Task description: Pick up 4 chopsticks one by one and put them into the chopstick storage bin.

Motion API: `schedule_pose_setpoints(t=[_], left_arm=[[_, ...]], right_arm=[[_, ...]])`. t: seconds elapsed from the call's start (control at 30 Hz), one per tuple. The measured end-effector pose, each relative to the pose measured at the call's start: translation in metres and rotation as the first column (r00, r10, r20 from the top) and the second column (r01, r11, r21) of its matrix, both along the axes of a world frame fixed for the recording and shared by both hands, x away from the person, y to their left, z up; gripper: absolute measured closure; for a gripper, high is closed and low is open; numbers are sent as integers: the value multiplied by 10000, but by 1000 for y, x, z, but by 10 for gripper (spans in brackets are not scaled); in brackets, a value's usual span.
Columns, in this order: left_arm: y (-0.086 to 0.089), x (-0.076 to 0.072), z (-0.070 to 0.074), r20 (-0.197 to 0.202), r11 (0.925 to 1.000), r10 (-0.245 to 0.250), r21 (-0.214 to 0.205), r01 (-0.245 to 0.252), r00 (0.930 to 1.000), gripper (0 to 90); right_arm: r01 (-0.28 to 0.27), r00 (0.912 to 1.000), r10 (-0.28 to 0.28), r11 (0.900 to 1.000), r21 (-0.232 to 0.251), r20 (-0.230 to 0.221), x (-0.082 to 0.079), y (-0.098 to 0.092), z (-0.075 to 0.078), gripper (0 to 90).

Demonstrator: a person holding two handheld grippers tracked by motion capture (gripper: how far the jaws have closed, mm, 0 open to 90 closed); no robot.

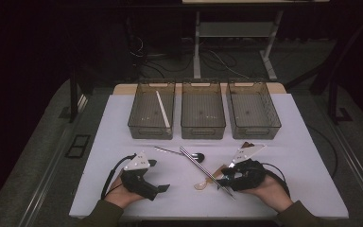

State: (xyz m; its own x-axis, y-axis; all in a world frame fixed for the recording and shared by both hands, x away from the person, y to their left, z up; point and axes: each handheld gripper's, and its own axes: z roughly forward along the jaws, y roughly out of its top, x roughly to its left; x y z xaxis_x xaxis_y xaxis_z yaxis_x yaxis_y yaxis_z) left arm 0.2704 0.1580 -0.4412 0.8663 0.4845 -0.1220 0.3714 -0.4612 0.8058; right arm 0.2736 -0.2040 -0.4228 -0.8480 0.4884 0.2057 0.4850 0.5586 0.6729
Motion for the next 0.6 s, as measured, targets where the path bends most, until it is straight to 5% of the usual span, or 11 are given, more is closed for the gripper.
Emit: schedule_pose_setpoints(t=[0.6], left_arm=[[0, 0, 0, 2, 10000, -3, 27, 3, 10000, 0]], right_arm=[[-96, 9978, 50, 9976, -689, -663, 1, 18, -15, 691]])
